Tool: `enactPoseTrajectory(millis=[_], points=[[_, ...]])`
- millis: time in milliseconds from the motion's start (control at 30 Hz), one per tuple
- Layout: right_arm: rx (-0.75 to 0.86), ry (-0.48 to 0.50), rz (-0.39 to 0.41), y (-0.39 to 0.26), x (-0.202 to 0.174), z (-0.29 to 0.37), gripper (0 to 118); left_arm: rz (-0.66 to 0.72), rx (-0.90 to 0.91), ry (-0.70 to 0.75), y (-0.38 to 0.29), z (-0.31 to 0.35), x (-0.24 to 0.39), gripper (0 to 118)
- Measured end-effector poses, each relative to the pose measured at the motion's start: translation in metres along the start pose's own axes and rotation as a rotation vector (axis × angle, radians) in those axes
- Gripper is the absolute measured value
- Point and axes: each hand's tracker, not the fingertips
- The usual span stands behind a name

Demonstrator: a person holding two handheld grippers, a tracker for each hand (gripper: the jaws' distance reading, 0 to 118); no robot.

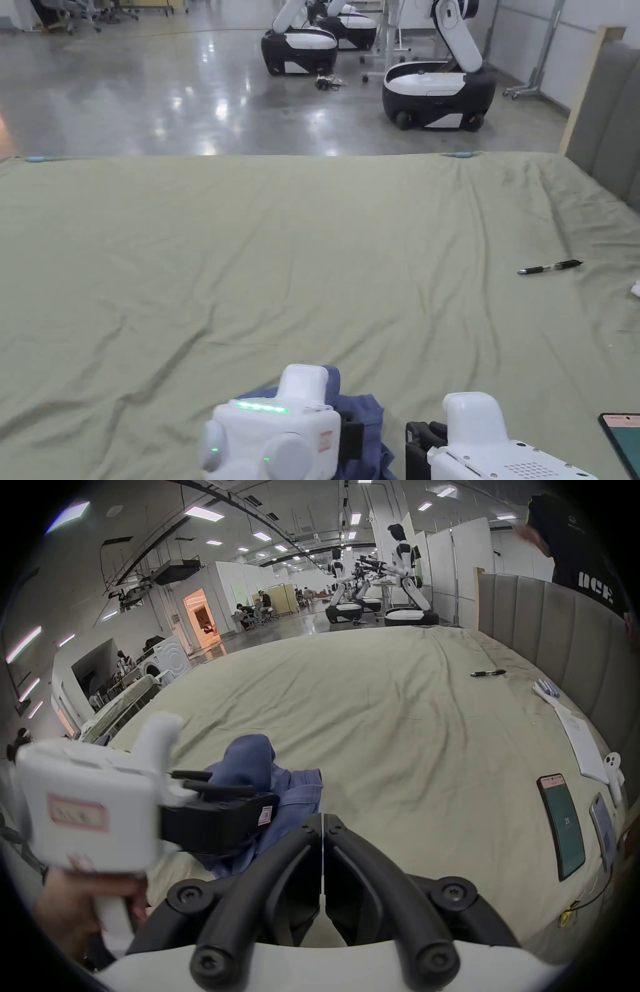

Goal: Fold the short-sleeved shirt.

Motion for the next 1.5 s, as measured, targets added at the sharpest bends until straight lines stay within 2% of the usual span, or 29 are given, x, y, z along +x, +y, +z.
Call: enactPoseTrajectory(millis=[67, 167, 267, 333, 367, 433, 567, 667, 733, 800, 833, 867, 900, 933, 967, 1033, 1067, 1167, 1267, 1333, 1400, 1467, 1500], points=[[0.003, 0.011, -0.006, 0.000, 0.000, 0.000, 2, 0.023, 0.092, -0.134, -0.002, 0.031, -0.011, 62], [0.006, 0.024, -0.015, 0.000, -0.002, 0.001, 2, 0.100, 0.192, -0.098, -0.005, 0.072, -0.034, 62], [0.010, 0.028, -0.006, 0.000, -0.004, 0.003, 2, 0.272, 0.328, -0.036, -0.012, 0.090, -0.065, 60], [0.013, 0.031, -0.007, 0.001, -0.005, 0.004, 2, 0.334, 0.261, -0.077, -0.013, 0.078, -0.082, 51], [0.012, 0.033, -0.009, 0.001, -0.005, 0.003, 2, 0.337, 0.188, -0.106, -0.011, 0.068, -0.081, 31], [0.010, 0.030, -0.007, 0.002, -0.006, 0.003, 2, 0.270, 0.155, -0.229, -0.013, 0.047, -0.057, 21], [0.007, 0.018, -0.015, 0.003, -0.004, 0.002, 2, 0.139, 0.017, -0.300, -0.023, 0.000, 0.011, 17], [0.009, 0.016, -0.004, 0.003, -0.005, 0.006, 2, 0.122, -0.071, -0.211, -0.036, -0.035, 0.021, 17], [0.008, 0.033, 0.009, 0.004, -0.007, 0.006, 2, 0.145, -0.029, -0.279, -0.045, -0.030, 0.011, 16], [-0.004, 0.083, 0.021, 0.005, -0.012, -0.004, 2, 0.182, -0.018, -0.310, -0.044, -0.005, 0.001, 17], [-0.011, 0.119, 0.008, 0.006, -0.015, -0.013, 2, 0.172, 0.011, -0.315, -0.044, 0.010, -0.003, 17], [-0.025, 0.152, -0.022, 0.007, -0.016, -0.024, 2, 0.145, 0.056, -0.313, -0.044, 0.024, -0.009, 22], [-0.026, 0.145, -0.061, 0.007, -0.016, -0.035, 2, 0.120, 0.072, -0.231, -0.046, 0.038, -0.018, 34], [-0.062, 0.174, -0.093, 0.006, -0.015, -0.048, 2, 0.095, 0.093, -0.220, -0.045, 0.055, -0.031, 56], [-0.097, 0.162, -0.101, 0.004, -0.015, -0.059, 2, 0.106, 0.115, -0.199, -0.047, 0.068, -0.046, 78], [-0.145, 0.097, -0.077, -0.005, -0.014, -0.075, 2, 0.175, 0.176, -0.153, -0.053, 0.093, -0.083, 80], [-0.154, 0.096, -0.074, -0.008, -0.013, -0.079, 2, 0.215, 0.186, -0.129, -0.055, 0.099, -0.100, 79], [-0.145, 0.058, -0.086, -0.015, -0.010, -0.083, 2, 0.418, 0.149, -0.109, -0.062, 0.093, -0.153, 79], [-0.149, 0.052, -0.102, -0.011, -0.008, -0.083, 2, 0.609, 0.107, -0.280, -0.066, 0.063, -0.177, 79], [-0.151, 0.057, -0.099, -0.010, -0.008, -0.083, 2, 0.628, 0.020, -0.406, -0.063, 0.032, -0.170, 79], [-0.151, 0.062, -0.100, -0.011, -0.007, -0.083, 2, 0.613, -0.010, -0.417, -0.060, 0.008, -0.151, 76], [-0.143, 0.071, -0.109, -0.011, -0.006, -0.082, 2, 0.521, 0.011, -0.415, -0.050, -0.001, -0.126, 75], [-0.139, 0.070, -0.108, -0.012, -0.006, -0.081, 2, 0.488, 0.001, -0.358, -0.045, -0.002, -0.120, 67]])
